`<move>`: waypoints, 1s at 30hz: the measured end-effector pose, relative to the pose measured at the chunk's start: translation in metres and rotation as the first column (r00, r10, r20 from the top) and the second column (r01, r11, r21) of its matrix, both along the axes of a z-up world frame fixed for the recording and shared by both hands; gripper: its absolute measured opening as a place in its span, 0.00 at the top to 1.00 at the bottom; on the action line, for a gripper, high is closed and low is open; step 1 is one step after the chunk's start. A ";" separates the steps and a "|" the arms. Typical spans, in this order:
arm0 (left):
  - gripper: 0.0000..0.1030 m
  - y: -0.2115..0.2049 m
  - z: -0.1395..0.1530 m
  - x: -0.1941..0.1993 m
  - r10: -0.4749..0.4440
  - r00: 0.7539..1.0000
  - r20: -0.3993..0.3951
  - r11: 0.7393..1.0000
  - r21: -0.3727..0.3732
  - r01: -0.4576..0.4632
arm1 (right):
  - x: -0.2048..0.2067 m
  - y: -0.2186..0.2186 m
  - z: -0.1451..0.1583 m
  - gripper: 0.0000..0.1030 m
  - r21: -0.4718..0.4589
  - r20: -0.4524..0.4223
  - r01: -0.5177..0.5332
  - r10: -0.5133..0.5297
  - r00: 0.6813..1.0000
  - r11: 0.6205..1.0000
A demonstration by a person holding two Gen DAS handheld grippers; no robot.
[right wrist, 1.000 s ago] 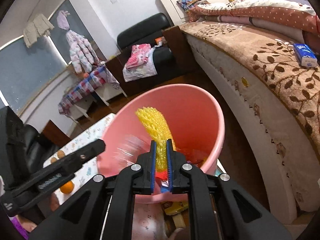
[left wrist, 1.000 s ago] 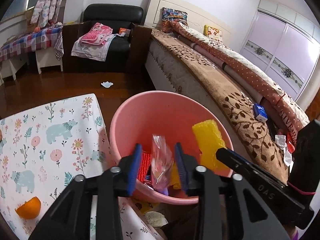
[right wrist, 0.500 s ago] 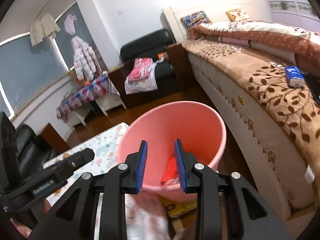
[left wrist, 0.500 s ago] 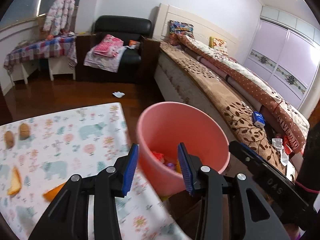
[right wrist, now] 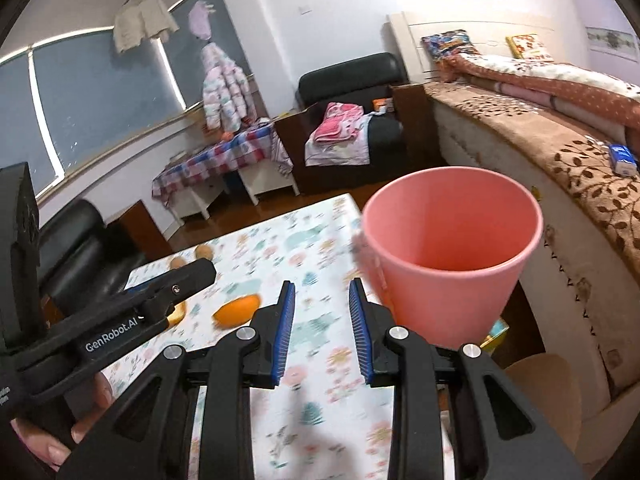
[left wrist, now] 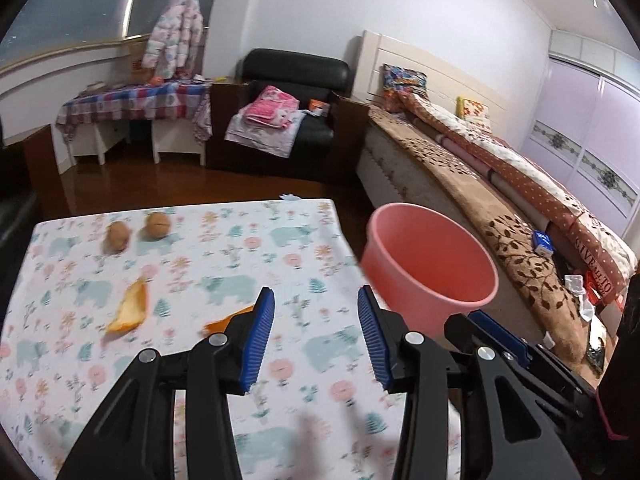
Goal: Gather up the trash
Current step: 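Move both open tools back over the orange peels on the table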
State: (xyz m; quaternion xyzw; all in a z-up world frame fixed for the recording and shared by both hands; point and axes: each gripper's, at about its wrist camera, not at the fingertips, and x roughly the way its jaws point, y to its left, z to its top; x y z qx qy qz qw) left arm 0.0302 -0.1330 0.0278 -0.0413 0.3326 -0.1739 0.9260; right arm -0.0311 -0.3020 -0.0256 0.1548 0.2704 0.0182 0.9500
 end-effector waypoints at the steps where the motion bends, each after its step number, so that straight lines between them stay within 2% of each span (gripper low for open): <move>1: 0.59 0.009 0.000 -0.004 0.012 1.000 0.005 1.000 -0.007 -0.012 | 0.000 0.005 0.001 0.72 0.000 -0.004 -0.002 0.002 1.000 1.000; 8: 0.59 0.044 0.006 -0.014 0.072 0.997 0.040 0.997 -0.026 -0.071 | 0.001 0.023 0.009 0.72 0.015 -0.020 -0.003 0.003 1.000 1.000; 12: 0.59 0.059 0.004 -0.019 0.095 0.995 0.040 0.995 -0.039 -0.094 | -0.001 0.039 0.014 0.72 -0.027 -0.018 -0.021 0.020 1.000 0.999; 17: 0.59 0.076 0.006 -0.024 0.124 0.990 0.059 0.992 -0.038 -0.122 | -0.003 0.047 0.020 0.72 -0.035 -0.016 -0.028 0.027 0.999 0.999; 22: 0.59 0.105 0.012 -0.027 0.180 0.978 0.102 0.984 -0.032 -0.177 | 0.005 0.058 0.019 0.72 -0.042 -0.046 -0.086 0.084 0.995 0.995; 30: 0.59 0.159 -0.001 -0.020 0.276 0.959 0.066 0.961 -0.034 -0.274 | 0.027 0.075 -0.001 0.72 -0.007 -0.140 -0.195 0.192 0.971 0.981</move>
